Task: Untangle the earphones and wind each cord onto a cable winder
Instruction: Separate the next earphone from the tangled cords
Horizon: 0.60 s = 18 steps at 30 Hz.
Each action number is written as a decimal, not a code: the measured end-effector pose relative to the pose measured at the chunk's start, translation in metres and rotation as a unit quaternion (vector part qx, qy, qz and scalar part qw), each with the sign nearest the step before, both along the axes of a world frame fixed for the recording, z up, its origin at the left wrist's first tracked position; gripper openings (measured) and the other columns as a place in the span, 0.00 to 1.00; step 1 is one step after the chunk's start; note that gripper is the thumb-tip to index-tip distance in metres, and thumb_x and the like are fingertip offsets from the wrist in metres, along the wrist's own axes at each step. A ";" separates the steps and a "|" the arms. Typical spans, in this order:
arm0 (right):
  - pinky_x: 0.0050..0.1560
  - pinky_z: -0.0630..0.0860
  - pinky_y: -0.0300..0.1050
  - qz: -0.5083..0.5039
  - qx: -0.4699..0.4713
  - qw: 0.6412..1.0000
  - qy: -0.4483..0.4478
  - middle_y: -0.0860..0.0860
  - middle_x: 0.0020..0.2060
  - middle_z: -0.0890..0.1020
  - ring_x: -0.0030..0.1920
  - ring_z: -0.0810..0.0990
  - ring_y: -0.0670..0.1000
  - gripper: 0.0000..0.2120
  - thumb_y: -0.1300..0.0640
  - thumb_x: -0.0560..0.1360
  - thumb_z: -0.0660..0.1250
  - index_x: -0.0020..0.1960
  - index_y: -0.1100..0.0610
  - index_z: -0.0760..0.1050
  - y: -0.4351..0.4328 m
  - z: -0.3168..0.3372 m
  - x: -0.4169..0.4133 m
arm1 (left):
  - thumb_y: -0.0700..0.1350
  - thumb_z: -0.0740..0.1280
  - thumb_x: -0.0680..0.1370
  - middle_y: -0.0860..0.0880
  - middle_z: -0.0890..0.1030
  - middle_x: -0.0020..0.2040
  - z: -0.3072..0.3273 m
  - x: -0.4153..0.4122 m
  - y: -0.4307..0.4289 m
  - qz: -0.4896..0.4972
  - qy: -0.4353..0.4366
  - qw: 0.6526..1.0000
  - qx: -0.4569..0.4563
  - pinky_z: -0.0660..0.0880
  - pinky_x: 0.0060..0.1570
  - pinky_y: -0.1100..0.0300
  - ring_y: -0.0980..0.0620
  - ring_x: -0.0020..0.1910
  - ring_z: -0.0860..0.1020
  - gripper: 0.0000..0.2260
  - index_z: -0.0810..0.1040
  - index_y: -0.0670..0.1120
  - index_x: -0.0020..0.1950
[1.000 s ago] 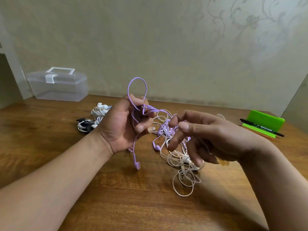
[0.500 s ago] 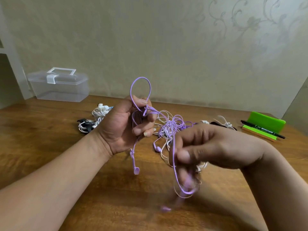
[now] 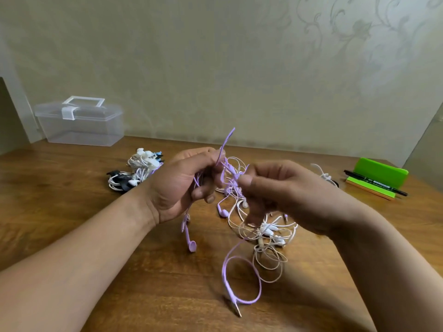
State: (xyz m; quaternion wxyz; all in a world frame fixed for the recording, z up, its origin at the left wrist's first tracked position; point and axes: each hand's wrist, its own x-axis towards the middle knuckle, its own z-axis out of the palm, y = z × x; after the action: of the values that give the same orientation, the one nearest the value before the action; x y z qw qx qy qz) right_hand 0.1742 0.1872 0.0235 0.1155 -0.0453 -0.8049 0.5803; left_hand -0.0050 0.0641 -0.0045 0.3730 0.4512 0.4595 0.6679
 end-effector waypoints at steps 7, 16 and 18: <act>0.35 0.68 0.41 -0.059 -0.164 0.964 0.201 0.53 0.31 0.65 0.32 0.67 0.51 0.12 0.57 0.70 0.67 0.31 0.52 0.67 0.011 0.007 -0.001 | 0.44 0.60 0.83 0.48 0.75 0.32 -0.004 -0.012 0.009 0.166 -0.112 0.978 -0.058 0.69 0.28 0.60 0.52 0.21 0.60 0.16 0.69 0.49 0.35; 0.21 0.63 0.37 -0.150 -0.296 0.939 0.087 0.47 0.27 0.62 0.23 0.59 0.45 0.12 0.59 0.81 0.62 0.40 0.52 0.65 0.007 0.006 -0.006 | 0.46 0.62 0.83 0.48 0.79 0.35 -0.003 -0.020 0.009 0.173 -0.152 0.973 -0.012 0.70 0.29 0.62 0.54 0.20 0.62 0.15 0.67 0.48 0.36; 0.19 0.56 0.35 -0.172 -0.239 0.955 0.026 0.48 0.29 0.61 0.26 0.56 0.44 0.13 0.60 0.82 0.65 0.42 0.53 0.65 0.008 -0.002 -0.008 | 0.47 0.62 0.84 0.47 0.80 0.36 0.002 -0.020 0.007 0.161 -0.149 0.975 0.026 0.69 0.29 0.62 0.54 0.20 0.61 0.15 0.69 0.48 0.38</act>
State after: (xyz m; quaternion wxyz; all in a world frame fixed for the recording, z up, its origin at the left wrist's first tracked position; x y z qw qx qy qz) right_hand 0.1660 0.1956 0.0215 0.2202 -0.1938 -0.6197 0.7279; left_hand -0.0254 0.0714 -0.0030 0.3129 0.2759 0.4480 0.7907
